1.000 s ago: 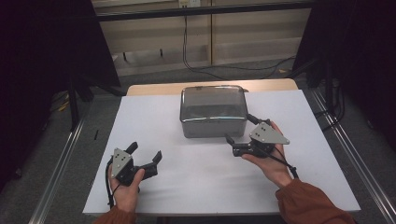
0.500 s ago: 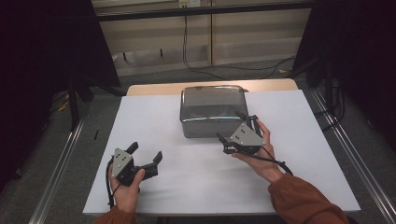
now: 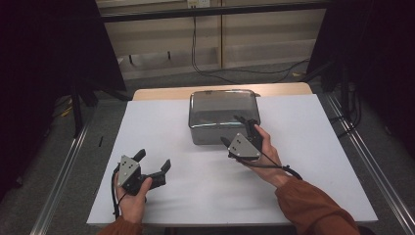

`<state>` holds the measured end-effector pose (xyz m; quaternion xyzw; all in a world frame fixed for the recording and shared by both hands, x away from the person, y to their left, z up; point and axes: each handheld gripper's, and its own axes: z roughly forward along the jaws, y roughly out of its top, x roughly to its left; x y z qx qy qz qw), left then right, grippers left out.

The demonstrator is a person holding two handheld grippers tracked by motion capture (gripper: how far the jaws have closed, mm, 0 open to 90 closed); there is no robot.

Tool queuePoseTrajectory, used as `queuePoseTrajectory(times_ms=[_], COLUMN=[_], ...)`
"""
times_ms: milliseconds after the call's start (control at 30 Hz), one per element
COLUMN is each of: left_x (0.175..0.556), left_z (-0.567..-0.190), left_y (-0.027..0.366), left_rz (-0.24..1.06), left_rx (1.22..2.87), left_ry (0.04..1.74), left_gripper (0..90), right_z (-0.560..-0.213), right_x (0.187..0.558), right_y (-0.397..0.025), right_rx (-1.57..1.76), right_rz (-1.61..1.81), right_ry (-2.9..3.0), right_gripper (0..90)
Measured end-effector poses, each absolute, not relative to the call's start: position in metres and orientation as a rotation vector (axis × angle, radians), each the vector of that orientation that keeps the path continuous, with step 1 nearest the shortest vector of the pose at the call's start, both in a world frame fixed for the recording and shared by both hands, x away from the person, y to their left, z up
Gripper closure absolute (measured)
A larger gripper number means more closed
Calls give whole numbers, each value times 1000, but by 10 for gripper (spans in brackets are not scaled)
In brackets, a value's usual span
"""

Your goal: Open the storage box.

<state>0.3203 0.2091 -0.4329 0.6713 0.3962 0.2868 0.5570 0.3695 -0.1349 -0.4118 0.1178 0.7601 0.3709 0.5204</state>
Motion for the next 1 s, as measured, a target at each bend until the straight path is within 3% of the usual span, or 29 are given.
queuePoseTrajectory(times_ms=[333,567,1000], left_x=[321,321,321], left_z=[-433,-433,-434], left_y=[209,209,208], left_rz=[671,693,672], left_rx=[1590,1590,1613], left_ry=[936,940,927], left_gripper=[29,29,29], right_z=[-417,-420,-432], right_x=[370,372,372], right_y=[-126,-118,-111], right_rx=[132,44,-77], right_rz=[698,599,428], right_ry=[1809,1842,1811], right_gripper=[299,448,634])
